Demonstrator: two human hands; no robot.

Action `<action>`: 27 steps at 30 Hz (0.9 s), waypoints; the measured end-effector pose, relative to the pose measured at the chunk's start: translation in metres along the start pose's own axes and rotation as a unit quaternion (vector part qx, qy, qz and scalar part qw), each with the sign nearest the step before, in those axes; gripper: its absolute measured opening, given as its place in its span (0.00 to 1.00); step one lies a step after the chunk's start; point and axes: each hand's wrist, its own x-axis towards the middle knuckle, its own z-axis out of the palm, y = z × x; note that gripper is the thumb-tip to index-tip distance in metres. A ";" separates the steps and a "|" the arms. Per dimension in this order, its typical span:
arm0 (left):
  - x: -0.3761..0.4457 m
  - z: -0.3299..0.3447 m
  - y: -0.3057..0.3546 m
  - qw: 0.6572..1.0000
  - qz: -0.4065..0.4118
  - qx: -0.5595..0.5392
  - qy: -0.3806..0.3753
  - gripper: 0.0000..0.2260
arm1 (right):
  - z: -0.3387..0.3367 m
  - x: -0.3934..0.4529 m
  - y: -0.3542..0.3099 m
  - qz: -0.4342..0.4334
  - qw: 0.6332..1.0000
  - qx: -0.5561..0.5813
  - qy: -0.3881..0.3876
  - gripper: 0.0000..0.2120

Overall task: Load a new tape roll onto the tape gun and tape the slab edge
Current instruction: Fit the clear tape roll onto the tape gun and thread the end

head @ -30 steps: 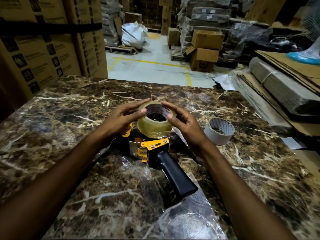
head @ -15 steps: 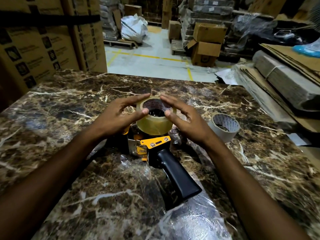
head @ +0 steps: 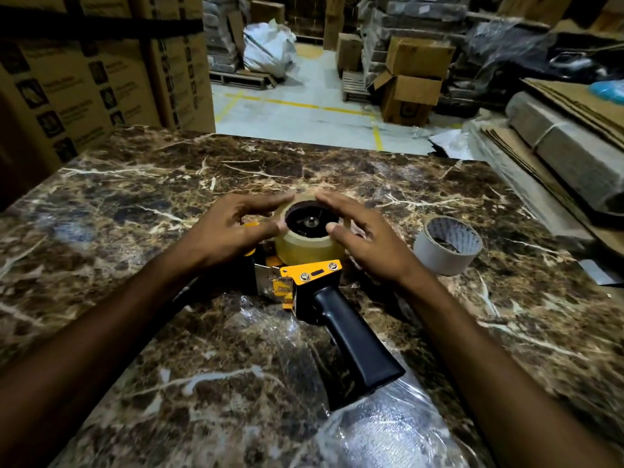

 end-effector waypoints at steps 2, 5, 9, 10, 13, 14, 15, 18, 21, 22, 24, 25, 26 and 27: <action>0.000 -0.001 -0.002 1.000 -0.005 0.007 -0.004 0.28 | -0.002 0.000 0.003 -0.003 1.000 0.009 -0.020 0.25; 0.004 -0.002 0.000 0.999 -0.009 0.030 -0.019 0.28 | -0.004 0.003 0.007 -0.003 0.999 0.015 -0.028 0.25; 0.006 -0.003 0.004 0.999 -0.017 0.024 -0.030 0.30 | -0.001 0.001 0.011 -0.001 0.998 0.042 -0.040 0.23; 0.007 -0.002 0.004 0.999 -0.021 0.021 -0.035 0.31 | -0.001 0.001 0.012 0.002 0.998 0.053 -0.040 0.23; 0.011 -0.002 0.002 0.998 -0.039 0.016 -0.043 0.29 | 0.001 0.000 0.013 0.003 0.997 0.061 -0.038 0.23; 0.012 -0.002 0.002 0.998 -0.042 0.015 -0.043 0.28 | 0.002 -0.001 0.013 0.003 0.998 0.060 -0.035 0.23; 0.012 -0.001 0.002 0.998 -0.043 0.018 -0.044 0.28 | 0.003 -0.002 0.013 0.008 0.997 0.064 -0.034 0.23; 0.007 0.002 0.009 0.998 -0.046 0.028 -0.034 0.27 | 0.005 -0.005 0.011 0.016 0.996 0.081 -0.021 0.22; -0.003 0.003 0.015 0.995 -0.038 0.079 0.055 0.30 | 0.009 -0.010 0.010 0.034 0.993 0.117 -0.001 0.22; -0.009 0.004 0.015 0.990 -0.034 0.101 0.087 0.32 | 0.011 -0.011 0.010 0.039 0.991 0.130 0.006 0.22; -0.024 0.014 0.013 0.991 -0.033 0.068 0.111 0.32 | 0.013 -0.013 0.010 0.044 0.988 0.144 0.019 0.23; -0.032 0.021 0.013 0.993 -0.038 0.010 0.110 0.32 | 0.013 -0.013 0.009 0.043 0.988 0.145 0.024 0.23; -0.039 0.028 0.012 0.992 -0.047 -0.046 0.109 0.32 | 0.013 -0.014 0.008 0.043 0.988 0.147 0.026 0.22; -0.044 0.032 0.012 0.989 -0.055 -0.069 0.117 0.33 | 0.013 -0.014 0.006 0.048 0.987 0.153 0.026 0.22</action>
